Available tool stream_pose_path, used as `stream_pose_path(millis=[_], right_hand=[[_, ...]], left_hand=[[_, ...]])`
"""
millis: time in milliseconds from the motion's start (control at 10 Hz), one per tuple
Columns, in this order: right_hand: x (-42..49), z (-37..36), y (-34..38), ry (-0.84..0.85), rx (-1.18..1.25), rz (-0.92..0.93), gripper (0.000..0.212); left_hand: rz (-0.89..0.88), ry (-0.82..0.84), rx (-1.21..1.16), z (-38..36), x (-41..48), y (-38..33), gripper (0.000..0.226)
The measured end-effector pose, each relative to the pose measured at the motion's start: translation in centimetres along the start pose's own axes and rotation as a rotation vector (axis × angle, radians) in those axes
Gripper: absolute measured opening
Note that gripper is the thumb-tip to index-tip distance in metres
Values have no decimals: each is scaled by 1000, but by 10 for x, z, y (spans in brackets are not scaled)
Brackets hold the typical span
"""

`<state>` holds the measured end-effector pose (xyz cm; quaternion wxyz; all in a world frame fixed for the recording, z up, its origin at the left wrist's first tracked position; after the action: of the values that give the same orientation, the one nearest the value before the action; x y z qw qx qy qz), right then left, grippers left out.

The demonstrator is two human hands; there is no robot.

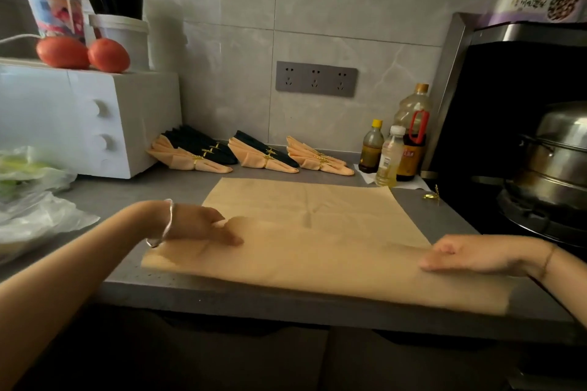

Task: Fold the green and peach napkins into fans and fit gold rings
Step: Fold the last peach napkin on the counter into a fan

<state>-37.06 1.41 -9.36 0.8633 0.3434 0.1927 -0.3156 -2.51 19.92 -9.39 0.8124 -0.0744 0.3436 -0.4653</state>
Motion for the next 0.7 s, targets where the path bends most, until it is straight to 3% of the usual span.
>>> stream_pose_path(millis=[100, 200, 300, 400, 500, 600, 700], right_hand=[[-7, 15, -2, 61, 111, 13, 54], [4, 45, 8, -111, 168, 53, 36], [30, 78, 10, -335, 82, 51, 31], [70, 102, 6, -441, -130, 37, 38], [107, 120, 5, -502, -170, 63, 31], [144, 128, -1, -518, -181, 50, 17], [171, 130, -12, -538, -184, -26, 15]], left_hand=[[-68, -3, -21, 16, 21, 9, 74], [-120, -147, -101, 27, 42, 8, 73], [-133, -329, -210, 44, 65, 7, 35], [-154, -321, -45, 59, 86, -3, 23], [-125, -443, 92, 75, 112, -5, 24], [-88, -508, 102, 77, 139, -5, 22], [-42, -533, 86, 77, 160, -2, 24]])
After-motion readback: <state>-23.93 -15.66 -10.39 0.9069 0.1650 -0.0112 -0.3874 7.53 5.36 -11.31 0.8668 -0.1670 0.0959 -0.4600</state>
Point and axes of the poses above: each hand's wrist, its own x-axis towards the middle knuckle, its own z-axis out of the back of the hand, y = z × x, the point moved 7 cm from there along x, towards the middle knuckle, and after that the axes turned 4 degrees about y, right-handed, at the moved point
